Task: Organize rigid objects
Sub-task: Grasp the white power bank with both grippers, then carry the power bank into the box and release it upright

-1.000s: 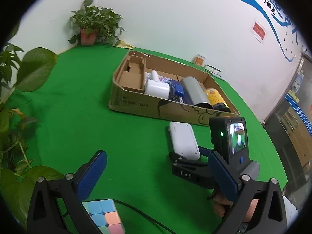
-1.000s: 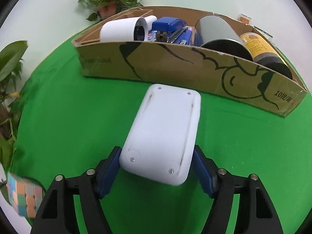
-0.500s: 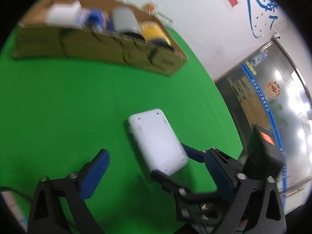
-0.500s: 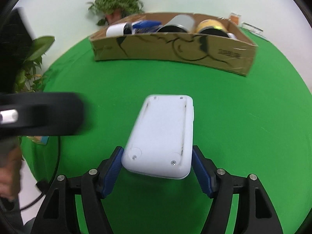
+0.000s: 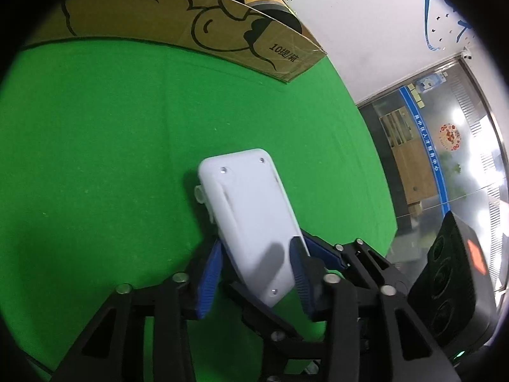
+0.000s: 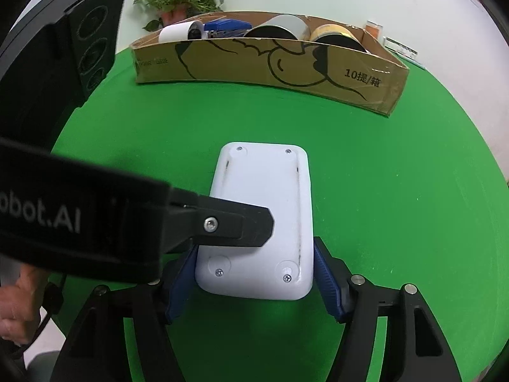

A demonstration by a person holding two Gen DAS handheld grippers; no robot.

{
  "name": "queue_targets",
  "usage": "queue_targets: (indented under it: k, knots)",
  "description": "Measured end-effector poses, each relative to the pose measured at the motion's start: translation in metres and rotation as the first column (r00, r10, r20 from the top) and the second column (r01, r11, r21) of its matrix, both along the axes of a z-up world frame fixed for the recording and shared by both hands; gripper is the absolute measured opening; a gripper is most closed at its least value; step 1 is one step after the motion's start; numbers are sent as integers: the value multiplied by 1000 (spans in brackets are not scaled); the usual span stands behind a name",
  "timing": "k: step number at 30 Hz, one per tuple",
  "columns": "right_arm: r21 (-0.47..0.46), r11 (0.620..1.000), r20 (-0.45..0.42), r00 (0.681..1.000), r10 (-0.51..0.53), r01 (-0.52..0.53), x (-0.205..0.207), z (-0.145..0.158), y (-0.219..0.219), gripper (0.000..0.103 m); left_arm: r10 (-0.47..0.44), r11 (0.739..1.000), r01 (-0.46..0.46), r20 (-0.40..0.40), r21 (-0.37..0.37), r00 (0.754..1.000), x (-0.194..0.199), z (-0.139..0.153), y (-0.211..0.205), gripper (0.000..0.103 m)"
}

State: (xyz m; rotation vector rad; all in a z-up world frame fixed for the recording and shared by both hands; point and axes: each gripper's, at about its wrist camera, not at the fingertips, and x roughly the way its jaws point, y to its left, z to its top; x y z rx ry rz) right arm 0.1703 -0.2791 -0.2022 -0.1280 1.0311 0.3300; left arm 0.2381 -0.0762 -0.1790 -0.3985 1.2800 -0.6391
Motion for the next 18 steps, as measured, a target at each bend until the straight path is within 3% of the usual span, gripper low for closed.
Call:
queue_targets:
  k: [4,11,18]
  knots:
    - [110,993,-36,999,-39,43,3,7,-4,64,15,1000,-16,35,22,999,-1,9,5,32]
    - [141,989,72,996,-49,39,2,46,6,64,36,999,-41,154,30,987,5,53,17,32]
    - [147,989,205,977,-64,34,23,106,17,64,22,999,-36,307,37,951,25,115,29,32]
